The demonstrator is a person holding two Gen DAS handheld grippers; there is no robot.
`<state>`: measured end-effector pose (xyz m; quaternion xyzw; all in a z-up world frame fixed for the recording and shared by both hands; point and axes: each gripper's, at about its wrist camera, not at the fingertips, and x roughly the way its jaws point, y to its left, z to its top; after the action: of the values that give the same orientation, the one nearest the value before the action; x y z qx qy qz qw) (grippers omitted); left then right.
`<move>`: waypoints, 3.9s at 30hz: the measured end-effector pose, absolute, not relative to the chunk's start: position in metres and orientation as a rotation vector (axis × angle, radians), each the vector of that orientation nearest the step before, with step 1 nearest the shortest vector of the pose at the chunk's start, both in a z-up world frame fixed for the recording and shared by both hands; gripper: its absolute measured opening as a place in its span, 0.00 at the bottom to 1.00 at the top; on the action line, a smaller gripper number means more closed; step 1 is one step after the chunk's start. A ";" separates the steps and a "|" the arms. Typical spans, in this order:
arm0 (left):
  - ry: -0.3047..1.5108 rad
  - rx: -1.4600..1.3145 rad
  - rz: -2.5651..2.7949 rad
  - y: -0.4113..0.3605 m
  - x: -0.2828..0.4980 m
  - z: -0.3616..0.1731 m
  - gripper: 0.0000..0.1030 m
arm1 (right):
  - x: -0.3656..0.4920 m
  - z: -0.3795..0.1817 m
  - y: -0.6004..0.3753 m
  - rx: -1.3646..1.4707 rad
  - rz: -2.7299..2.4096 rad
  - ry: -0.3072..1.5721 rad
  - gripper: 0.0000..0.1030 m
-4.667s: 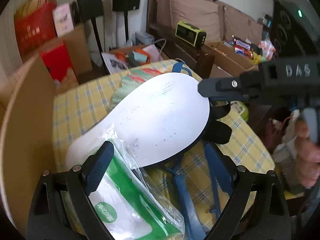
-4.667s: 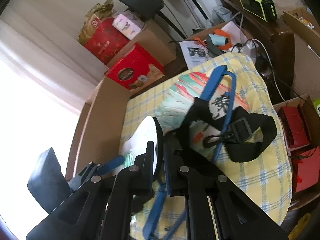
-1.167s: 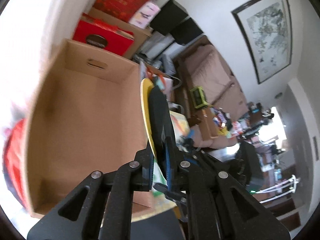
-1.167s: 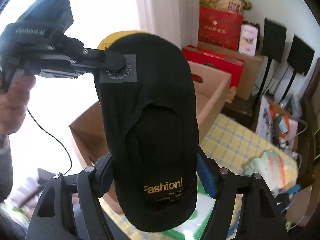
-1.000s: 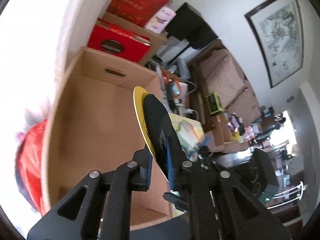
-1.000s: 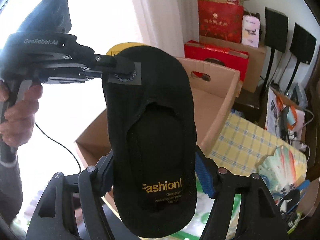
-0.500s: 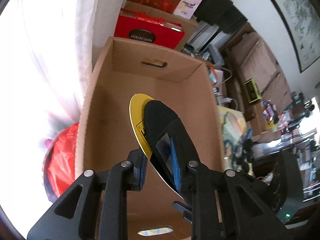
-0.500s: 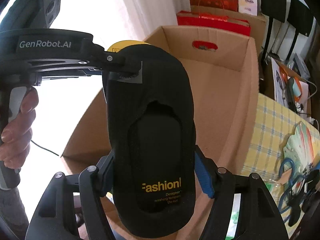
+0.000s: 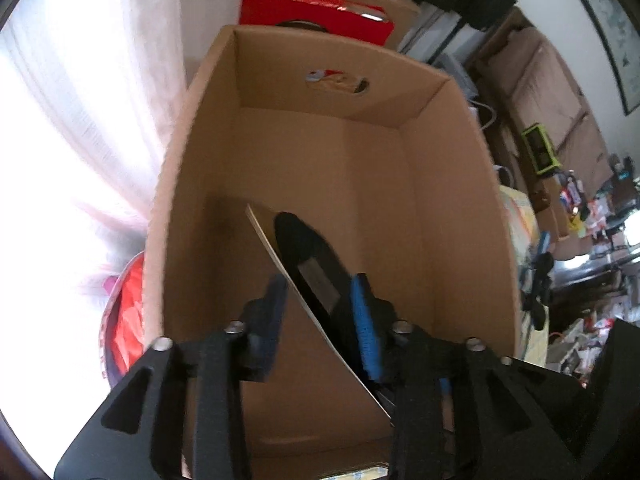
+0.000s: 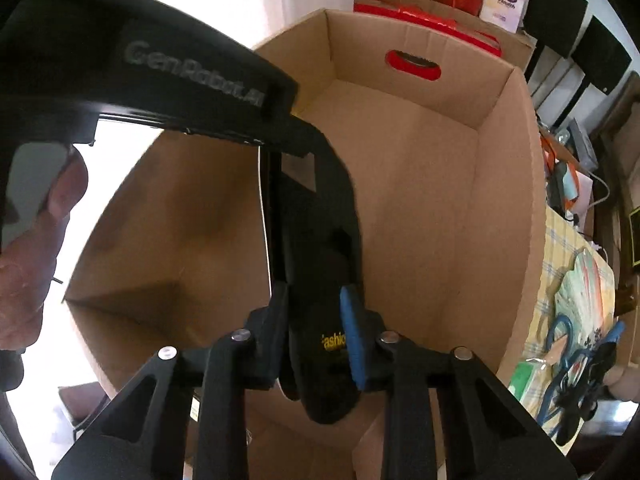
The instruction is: Organize objects
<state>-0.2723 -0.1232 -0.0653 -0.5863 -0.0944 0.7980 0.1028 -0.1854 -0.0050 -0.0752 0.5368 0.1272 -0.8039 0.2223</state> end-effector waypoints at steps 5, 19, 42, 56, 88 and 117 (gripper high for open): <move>-0.320 -1.713 2.408 -0.135 -0.271 -0.057 0.53 | -0.181 -0.063 0.002 1.397 -2.224 0.335 0.56; -0.299 -1.506 2.510 -0.138 -0.226 -0.002 0.76 | -0.164 -0.012 0.051 1.295 -2.331 0.264 0.65; -0.086 -1.348 2.630 -0.053 -0.159 0.013 1.00 | -0.145 -0.008 0.173 1.356 -2.526 0.198 0.94; 0.027 -1.269 2.549 0.021 -0.130 0.010 1.00 | -0.133 0.002 0.292 1.388 -2.686 0.021 1.00; 0.287 -1.337 2.297 0.186 -0.088 -0.090 0.99 | -0.113 -0.078 0.415 1.547 -2.695 -0.322 0.94; 0.177 -1.436 2.224 0.203 -0.118 -0.116 0.96 | -0.168 -0.126 0.351 1.552 -2.530 -0.009 0.20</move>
<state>-0.1178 0.2032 -0.1157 -0.5252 0.0646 0.8134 0.2415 -0.1677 0.3507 -0.1262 0.5210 -0.0030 -0.8492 0.0864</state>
